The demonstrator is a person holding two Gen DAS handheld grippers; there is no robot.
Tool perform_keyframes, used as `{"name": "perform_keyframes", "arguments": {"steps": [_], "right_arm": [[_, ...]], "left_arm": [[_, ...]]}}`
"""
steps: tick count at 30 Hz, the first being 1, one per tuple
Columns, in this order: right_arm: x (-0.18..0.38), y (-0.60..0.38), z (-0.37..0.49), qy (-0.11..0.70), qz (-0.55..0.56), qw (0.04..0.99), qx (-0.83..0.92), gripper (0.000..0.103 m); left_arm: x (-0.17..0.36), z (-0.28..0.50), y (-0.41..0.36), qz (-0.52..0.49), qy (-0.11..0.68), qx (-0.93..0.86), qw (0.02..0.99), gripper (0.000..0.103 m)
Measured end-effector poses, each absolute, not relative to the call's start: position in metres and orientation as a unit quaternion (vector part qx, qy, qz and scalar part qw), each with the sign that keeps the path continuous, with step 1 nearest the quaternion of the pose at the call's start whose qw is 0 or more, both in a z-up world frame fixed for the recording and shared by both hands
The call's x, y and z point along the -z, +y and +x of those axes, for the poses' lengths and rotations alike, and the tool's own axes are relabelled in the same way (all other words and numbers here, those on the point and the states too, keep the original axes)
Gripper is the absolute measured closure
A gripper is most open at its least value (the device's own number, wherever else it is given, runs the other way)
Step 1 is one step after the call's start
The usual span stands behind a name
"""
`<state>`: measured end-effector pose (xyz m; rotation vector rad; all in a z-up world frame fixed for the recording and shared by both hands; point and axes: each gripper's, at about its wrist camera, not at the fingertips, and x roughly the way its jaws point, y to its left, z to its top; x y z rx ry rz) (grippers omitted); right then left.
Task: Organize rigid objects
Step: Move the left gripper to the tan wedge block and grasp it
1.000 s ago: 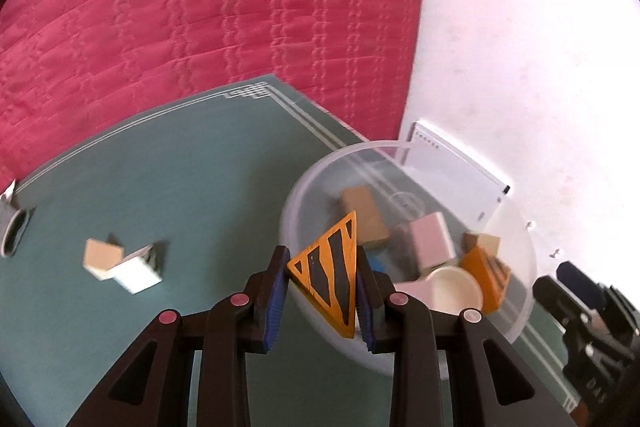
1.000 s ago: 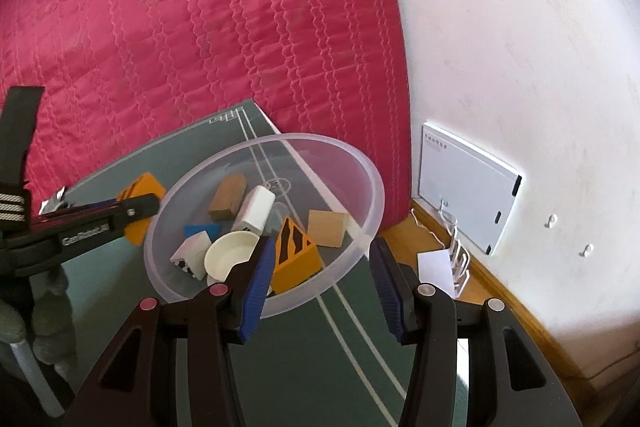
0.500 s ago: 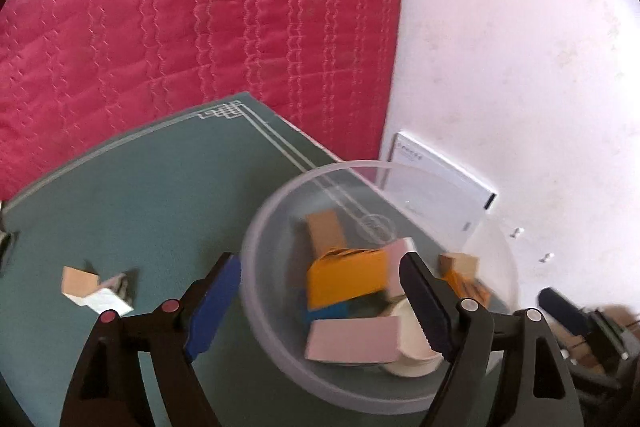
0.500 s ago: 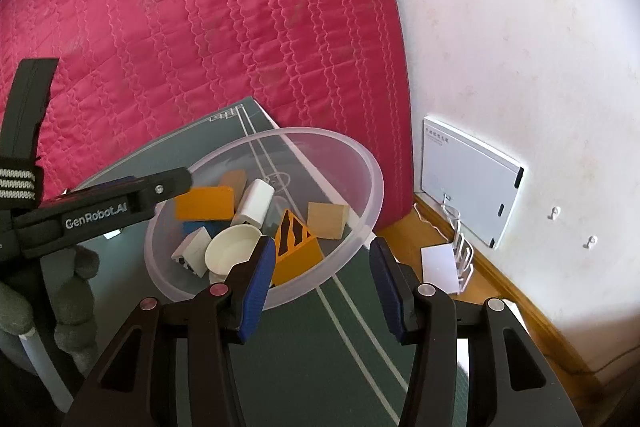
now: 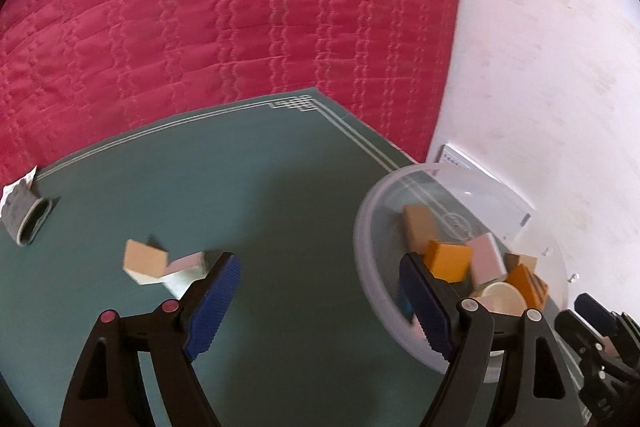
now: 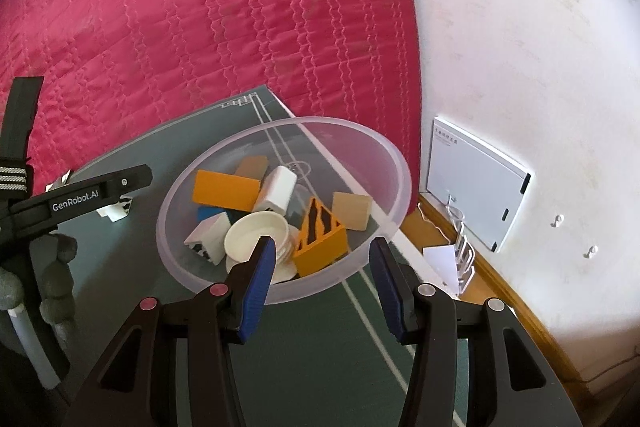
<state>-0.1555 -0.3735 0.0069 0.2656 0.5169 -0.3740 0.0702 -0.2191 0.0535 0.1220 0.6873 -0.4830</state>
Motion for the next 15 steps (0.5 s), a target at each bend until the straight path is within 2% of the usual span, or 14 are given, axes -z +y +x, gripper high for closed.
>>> {"name": "perform_keyframes", "arguments": {"steps": [15], "right_arm": [[-0.011, -0.341, -0.137, 0.263, 0.111, 0.947, 0.149, 0.053]], "left_arm": [[-0.05, 0.093, -0.137, 0.033, 0.34, 0.154, 0.927, 0.015]]}}
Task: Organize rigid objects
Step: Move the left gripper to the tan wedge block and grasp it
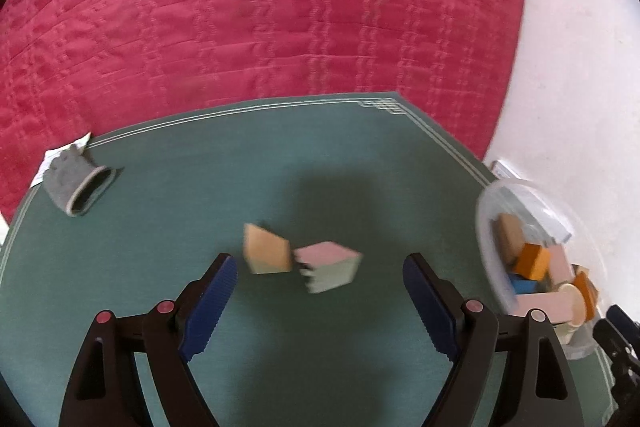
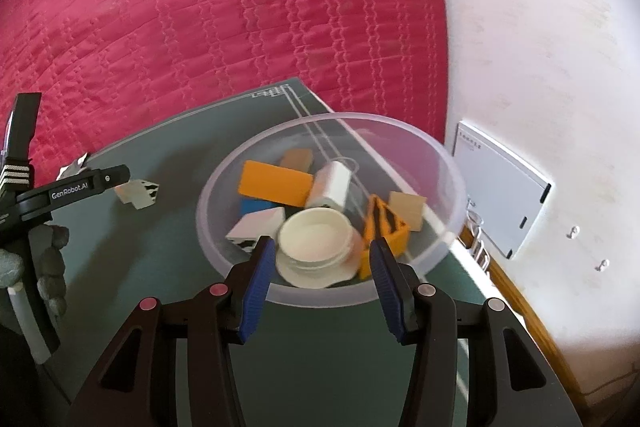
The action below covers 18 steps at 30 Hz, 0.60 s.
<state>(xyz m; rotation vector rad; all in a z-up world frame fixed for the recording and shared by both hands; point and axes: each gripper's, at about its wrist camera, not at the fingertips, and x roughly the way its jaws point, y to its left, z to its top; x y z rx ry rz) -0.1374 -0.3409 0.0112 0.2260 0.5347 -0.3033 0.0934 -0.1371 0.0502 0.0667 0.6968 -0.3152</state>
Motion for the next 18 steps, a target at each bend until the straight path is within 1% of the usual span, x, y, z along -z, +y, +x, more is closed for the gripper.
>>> {"name": "perform_keyframes", "arguments": {"steps": [7, 18], "right_arm": [[-0.014, -0.321, -0.127, 0.266, 0.098, 0.951, 0.125, 0.053], [-0.01, -0.292, -0.118, 0.278, 0.075, 0.954, 0.087, 0.052]], "left_arm": [[-0.042, 0.102, -0.113, 0.033, 0.353, 0.123, 0.927, 0.015], [-0.026, 0.119, -0.103, 0.08, 0.369, 0.1, 0.921, 0.015]]}}
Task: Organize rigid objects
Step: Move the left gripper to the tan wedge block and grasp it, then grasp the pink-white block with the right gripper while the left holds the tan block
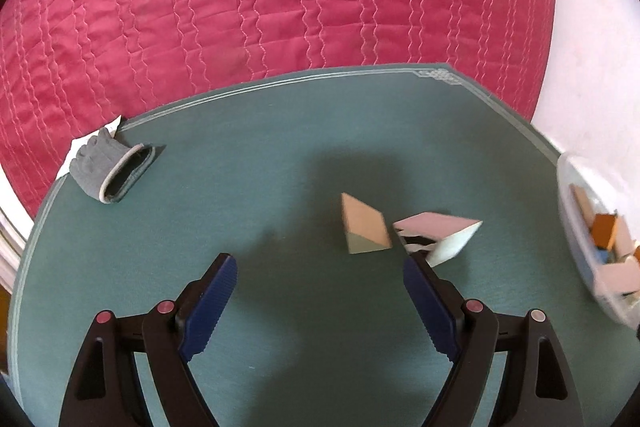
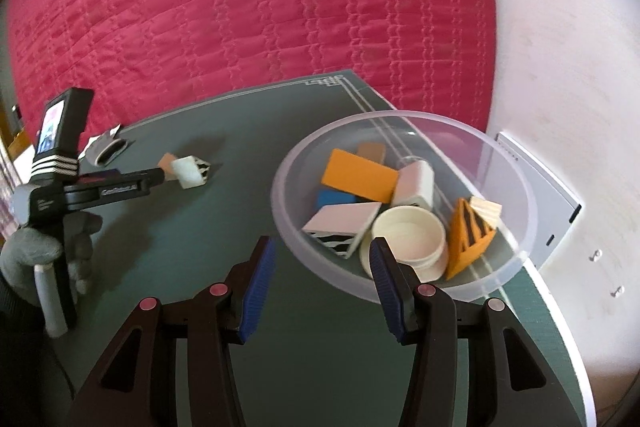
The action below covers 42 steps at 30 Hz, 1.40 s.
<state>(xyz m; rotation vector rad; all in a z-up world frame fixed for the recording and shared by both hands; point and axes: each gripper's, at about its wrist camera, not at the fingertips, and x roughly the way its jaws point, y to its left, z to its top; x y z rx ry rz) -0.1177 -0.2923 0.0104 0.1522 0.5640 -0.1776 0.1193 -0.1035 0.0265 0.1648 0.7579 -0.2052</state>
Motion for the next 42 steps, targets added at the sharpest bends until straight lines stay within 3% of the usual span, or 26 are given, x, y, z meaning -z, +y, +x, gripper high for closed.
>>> {"name": "perform_keyframes", "arguments": {"steps": [21, 24, 27, 29, 31, 42], "right_arm": [[-0.012, -0.247, -0.097, 0.291, 0.042, 0.955, 0.029, 0.052], [-0.011, -0.241, -0.094, 0.296, 0.037, 0.954, 0.022, 0.052], [-0.008, -0.234, -0.089, 0.302, 0.031, 0.953, 0.017, 0.052], [-0.005, -0.229, -0.083, 0.309, 0.028, 0.951, 0.012, 0.052], [-0.002, -0.226, -0.077, 0.315, 0.026, 0.949, 0.008, 0.052], [0.001, -0.216, -0.016, 0.341, 0.05, 0.939, -0.005, 0.052]], "left_arm": [[-0.015, 0.167, -0.119, 0.111, 0.397, 0.112, 0.904, 0.018], [-0.015, 0.173, -0.117, 0.101, 0.401, 0.12, 0.903, 0.023], [-0.015, 0.175, -0.115, 0.085, 0.404, 0.136, 0.901, 0.036], [-0.016, 0.173, -0.114, 0.077, 0.402, 0.153, 0.899, 0.055], [-0.017, 0.172, -0.113, 0.069, 0.4, 0.162, 0.899, 0.067], [-0.023, 0.168, -0.092, 0.026, 0.396, 0.162, 0.903, 0.067]]}}
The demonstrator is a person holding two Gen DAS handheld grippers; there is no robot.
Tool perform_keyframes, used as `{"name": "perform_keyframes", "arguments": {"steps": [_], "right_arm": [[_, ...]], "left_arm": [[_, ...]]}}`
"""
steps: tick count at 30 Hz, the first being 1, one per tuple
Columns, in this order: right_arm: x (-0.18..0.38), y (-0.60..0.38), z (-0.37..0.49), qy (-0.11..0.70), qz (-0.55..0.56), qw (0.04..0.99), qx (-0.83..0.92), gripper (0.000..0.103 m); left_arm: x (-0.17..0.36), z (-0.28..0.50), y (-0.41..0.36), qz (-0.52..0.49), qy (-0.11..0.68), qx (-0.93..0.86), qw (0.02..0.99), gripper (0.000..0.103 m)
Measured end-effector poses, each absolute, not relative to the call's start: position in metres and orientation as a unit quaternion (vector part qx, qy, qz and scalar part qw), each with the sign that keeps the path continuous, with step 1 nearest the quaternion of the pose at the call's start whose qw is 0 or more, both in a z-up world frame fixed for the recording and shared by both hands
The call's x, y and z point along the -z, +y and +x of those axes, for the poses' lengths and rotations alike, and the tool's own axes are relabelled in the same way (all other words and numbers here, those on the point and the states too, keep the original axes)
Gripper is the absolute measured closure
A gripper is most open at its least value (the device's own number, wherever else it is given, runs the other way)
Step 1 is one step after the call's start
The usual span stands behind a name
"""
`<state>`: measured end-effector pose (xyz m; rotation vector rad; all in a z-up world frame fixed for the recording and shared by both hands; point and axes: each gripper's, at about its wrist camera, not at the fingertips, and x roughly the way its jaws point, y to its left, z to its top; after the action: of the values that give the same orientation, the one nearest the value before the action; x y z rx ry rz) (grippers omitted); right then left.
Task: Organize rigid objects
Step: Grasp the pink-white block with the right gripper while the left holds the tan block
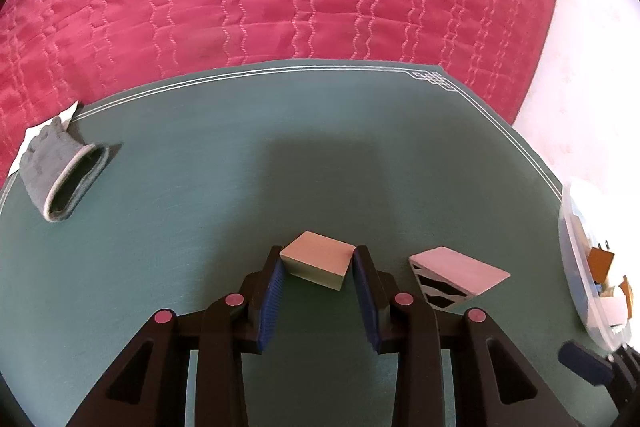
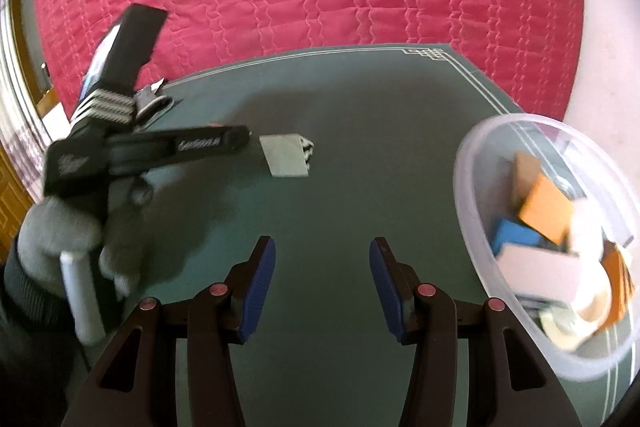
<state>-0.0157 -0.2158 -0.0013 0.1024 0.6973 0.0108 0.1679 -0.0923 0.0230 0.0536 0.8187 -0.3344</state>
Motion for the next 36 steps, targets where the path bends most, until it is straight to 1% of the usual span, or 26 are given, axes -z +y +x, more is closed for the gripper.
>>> {"name": "perform_keyframes", "arguments": {"steps": [13, 27, 29, 31, 33, 35, 36], "right_arm": [[0.001, -0.2, 0.047, 0.354, 0.047, 0.934, -0.008, 0.052], [-0.005, -0.201, 0.071, 0.378, 0.05, 0.924, -0.007, 0.052], [-0.006, -0.202, 0.073, 0.378, 0.053, 0.924, -0.006, 0.053], [-0.007, -0.202, 0.075, 0.379, 0.053, 0.924, -0.006, 0.057], [-0.008, -0.201, 0.075, 0.381, 0.051, 0.923, -0.006, 0.065], [-0.009, -0.201, 0.075, 0.383, 0.047, 0.923, -0.005, 0.071], [-0.01, -0.201, 0.075, 0.383, 0.046, 0.923, -0.005, 0.071]], "left_arm": [[-0.029, 0.165, -0.077, 0.021, 0.376, 0.106, 0.92, 0.067], [-0.032, 0.165, -0.074, 0.022, 0.37, 0.092, 0.924, 0.067], [-0.032, 0.166, -0.074, 0.022, 0.37, 0.091, 0.924, 0.067], [-0.032, 0.165, -0.074, 0.023, 0.37, 0.091, 0.924, 0.067], [-0.031, 0.165, -0.074, 0.024, 0.371, 0.091, 0.924, 0.067], [-0.031, 0.165, -0.075, 0.025, 0.371, 0.091, 0.924, 0.067], [-0.031, 0.165, -0.075, 0.025, 0.371, 0.091, 0.924, 0.067]]}}
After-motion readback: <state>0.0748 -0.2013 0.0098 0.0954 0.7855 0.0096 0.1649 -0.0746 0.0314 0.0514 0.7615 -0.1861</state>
